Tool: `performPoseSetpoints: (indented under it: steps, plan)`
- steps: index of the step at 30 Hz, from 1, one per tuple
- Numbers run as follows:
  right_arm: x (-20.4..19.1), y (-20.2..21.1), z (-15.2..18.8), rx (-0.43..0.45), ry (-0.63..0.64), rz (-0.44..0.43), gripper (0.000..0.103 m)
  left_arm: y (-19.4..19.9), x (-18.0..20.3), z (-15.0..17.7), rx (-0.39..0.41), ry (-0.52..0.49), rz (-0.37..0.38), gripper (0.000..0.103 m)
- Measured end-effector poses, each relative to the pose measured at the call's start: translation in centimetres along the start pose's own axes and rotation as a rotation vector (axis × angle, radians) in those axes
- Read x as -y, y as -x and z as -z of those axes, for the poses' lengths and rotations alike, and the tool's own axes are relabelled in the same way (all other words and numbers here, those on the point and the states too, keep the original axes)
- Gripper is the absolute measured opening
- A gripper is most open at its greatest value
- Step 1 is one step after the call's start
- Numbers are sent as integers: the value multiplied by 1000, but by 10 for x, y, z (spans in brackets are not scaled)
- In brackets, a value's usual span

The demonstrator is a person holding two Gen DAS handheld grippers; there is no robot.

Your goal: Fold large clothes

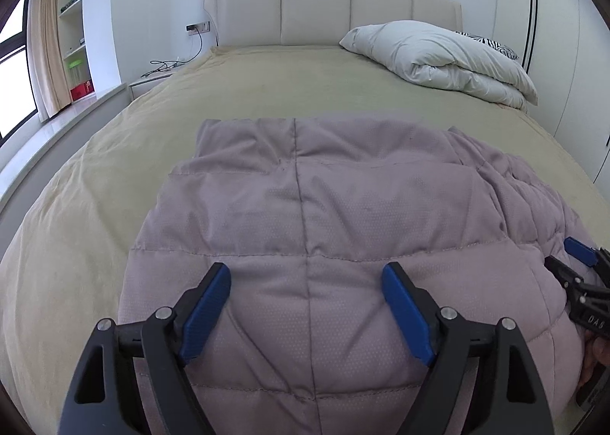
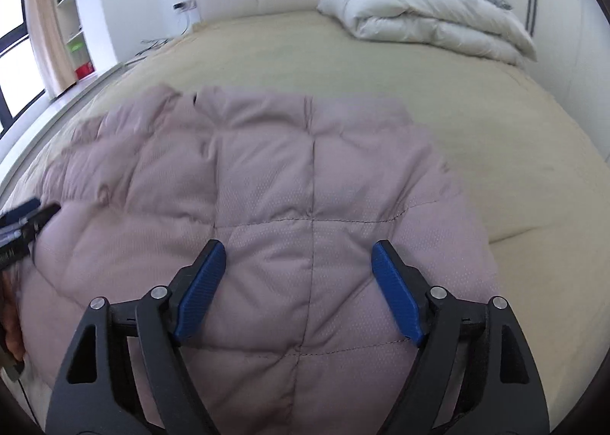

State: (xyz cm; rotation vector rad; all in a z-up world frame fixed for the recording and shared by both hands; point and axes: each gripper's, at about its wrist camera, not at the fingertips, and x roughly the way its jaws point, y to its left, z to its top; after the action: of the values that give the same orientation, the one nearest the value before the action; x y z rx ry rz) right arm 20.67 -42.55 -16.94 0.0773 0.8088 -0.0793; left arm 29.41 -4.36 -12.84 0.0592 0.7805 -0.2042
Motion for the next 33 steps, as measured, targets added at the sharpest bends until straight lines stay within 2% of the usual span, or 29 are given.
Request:
performPoseSetpoints:
  steps: [2,6,8,9,11,13,15,16,18,21,24,28,33]
  plan:
    - [-4,2,16,86,100,12,80,8,-4,-1,-9,7,38,83]
    - [-4,9,15,77,81,14,80,49,-38,6,24,105,103,84]
    - [0,20,9,52,42,-21,82,77,-67,14,79,178,126,94]
    - [5,28,8,49,15,-53,83,88,-85,18,107,225,122,103]
    - [19,48,8,75,-45,-116,84,98,-121,25,121,317,129,103]
    - [37,67,9,113,-92,-151,91,89,-153,29,71,411,192,103]
    - [56,79,8,131,-143,-161,93,74,-176,34,11,499,248,103]
    - [66,82,7,128,-173,-162,93,65,-183,36,-8,528,303,103]
    - [89,86,5,118,-248,-188,93,44,-189,40,-69,578,396,103]
    - [124,82,5,72,-364,-285,93,9,-184,41,-179,608,506,102]
    - [148,70,7,11,-437,-359,93,-18,-179,42,-254,609,528,102]
    - [167,49,19,-70,-483,-427,93,-35,-175,34,-287,596,571,102]
    - [169,12,29,-172,-494,-520,93,-54,-169,21,-338,571,589,101]
